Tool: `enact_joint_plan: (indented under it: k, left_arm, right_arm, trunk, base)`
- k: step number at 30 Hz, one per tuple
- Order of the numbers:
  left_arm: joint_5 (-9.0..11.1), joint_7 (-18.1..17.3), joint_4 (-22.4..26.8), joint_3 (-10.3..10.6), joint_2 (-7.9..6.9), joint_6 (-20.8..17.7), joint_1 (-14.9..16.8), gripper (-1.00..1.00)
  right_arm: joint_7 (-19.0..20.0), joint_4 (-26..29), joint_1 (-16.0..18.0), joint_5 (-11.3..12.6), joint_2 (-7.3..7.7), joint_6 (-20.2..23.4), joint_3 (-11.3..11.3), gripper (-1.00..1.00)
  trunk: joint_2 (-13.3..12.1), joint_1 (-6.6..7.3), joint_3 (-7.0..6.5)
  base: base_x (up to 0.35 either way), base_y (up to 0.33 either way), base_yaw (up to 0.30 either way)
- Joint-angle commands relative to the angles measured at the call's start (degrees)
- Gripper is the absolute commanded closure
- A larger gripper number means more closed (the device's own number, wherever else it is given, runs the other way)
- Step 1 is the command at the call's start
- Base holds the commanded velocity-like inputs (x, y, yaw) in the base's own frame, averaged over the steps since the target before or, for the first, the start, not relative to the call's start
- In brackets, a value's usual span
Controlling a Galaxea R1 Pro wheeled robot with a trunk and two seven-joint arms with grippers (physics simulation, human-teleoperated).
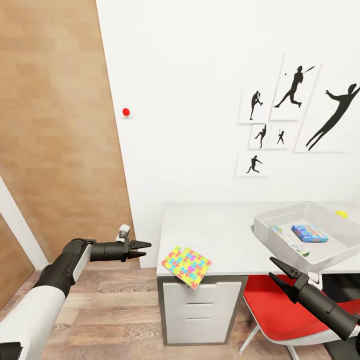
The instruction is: Put all the toys in the child's room - the three board games (two on the bed and one on the table), the two jigsaw puzzles on the table, and the tennis ball on the table - inside the toy box on the table in the child's room.
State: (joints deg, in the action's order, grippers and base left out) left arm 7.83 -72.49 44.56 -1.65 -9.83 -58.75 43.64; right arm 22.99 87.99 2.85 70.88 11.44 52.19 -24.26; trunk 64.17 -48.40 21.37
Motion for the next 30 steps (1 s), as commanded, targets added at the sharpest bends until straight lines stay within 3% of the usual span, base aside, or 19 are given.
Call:
enact_joint_plan:
  k: [1, 5, 11, 15, 20, 30]
  left_arm:
    - [0.09, 0.07, -0.02, -0.02, 0.03, -0.38, 0.04, -1.0]
    - [0.14, 1.91, -0.44, -0.02, 0.57, -0.41, 0.04, -1.0]
    - [0.27, 3.49, -5.62, -0.03, 1.58, -0.58, 0.18, -1.0]
    - [0.33, 3.53, -6.66, -0.55, 1.26, -0.83, 0.2, -1.0]
    - [0.27, 3.35, -7.05, -3.1, 0.22, -1.0, 0.29, -1.0]
    - [0.24, 3.32, -7.18, -3.6, 0.11, -1.02, 0.3, -1.0]
  right_arm:
    - [0.3, -0.01, 0.05, -0.22, -0.01, 0.28, -0.08, -1.0]
    - [0.3, -0.01, 0.05, -0.22, -0.01, 0.28, -0.08, -1.0]
    - [0.3, -0.05, 0.05, -0.19, 0.43, 0.28, -0.08, -1.0]
    - [0.3, -0.08, 0.05, -0.15, 0.56, 0.28, -0.08, -1.0]
    - [0.3, -0.1, 0.05, -0.09, 0.67, 0.28, -0.08, -1.0]
    - [0.3, -0.1, 0.05, 0.17, 0.69, 0.35, -1.05, -1.0]
  trunk:
    - [0.46, -0.23, 0.25]
    - [2.06, -1.11, 0.97]
    - [4.47, -2.42, 2.05]
    - [6.07, -3.3, 2.76]
    - [8.08, -4.4, 3.66]
    - [12.09, -6.6, 5.46]
  base:
    - [0.0, 0.0, 0.0]
    - [0.0, 0.0, 0.0]
    - [0.0, 0.0, 0.0]
    - [0.0, 0.0, 0.0]
    - [0.0, 0.0, 0.0]
    - [0.0, 0.0, 0.0]
